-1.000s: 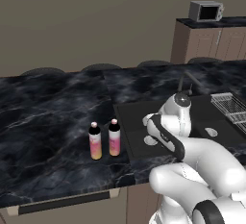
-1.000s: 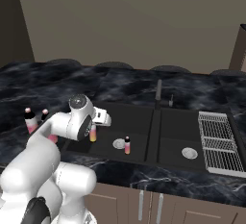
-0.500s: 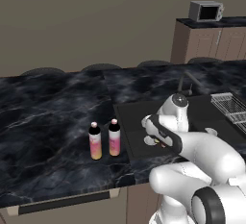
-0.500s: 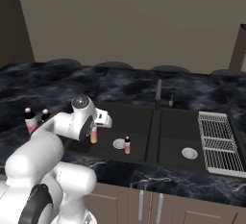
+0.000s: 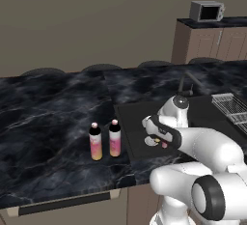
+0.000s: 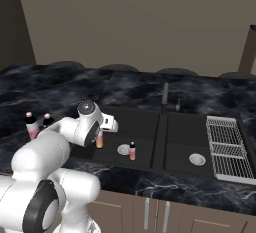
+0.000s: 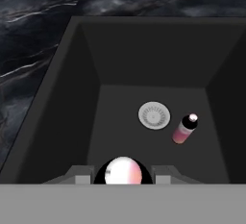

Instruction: Place the large bottle from the dining counter next to the other large bottle outside the sink, and place the small bottle from the dining counter next to the other small bottle inside the sink.

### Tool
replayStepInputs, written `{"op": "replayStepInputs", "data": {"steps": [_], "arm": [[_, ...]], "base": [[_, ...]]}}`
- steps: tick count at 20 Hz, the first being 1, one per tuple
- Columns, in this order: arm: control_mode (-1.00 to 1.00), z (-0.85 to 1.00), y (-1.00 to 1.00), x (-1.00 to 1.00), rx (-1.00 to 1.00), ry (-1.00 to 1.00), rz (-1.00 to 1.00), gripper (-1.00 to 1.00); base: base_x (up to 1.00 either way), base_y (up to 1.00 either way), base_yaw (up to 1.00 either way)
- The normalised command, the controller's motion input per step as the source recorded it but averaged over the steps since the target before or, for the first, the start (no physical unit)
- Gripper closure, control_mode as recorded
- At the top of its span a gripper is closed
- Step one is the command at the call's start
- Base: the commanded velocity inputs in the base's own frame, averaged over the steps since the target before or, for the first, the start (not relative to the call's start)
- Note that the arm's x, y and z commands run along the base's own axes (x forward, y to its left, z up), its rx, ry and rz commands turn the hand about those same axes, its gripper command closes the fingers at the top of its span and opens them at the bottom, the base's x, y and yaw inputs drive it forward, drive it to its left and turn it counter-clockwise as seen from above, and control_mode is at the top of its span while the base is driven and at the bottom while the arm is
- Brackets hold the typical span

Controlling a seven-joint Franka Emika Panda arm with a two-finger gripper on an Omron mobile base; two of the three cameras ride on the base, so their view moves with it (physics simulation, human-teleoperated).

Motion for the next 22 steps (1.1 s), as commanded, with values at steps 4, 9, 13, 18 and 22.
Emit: {"op": "replayStepInputs", "data": {"steps": [4, 9, 13, 18, 22], "arm": [[-1.00, -0.40, 0.00, 0.00, 0.00, -0.11, 0.01, 1.00], [-1.00, -0.42, 0.01, 0.00, 0.00, -0.10, 0.00, 1.00], [-1.00, -0.34, 0.04, -0.04, 0.00, -0.02, 0.00, 1.00], [-1.00, -0.24, 0.09, -0.03, 0.00, 0.00, 0.00, 1.00], [-1.00, -0.30, 0.08, -0.05, 0.00, 0.00, 0.00, 1.00]], "base": [[0.00, 0.00, 0.00], [0.00, 0.00, 0.00], [0.00, 0.00, 0.00], [0.00, 0.00, 0.00], [0.00, 0.00, 0.00]]}}
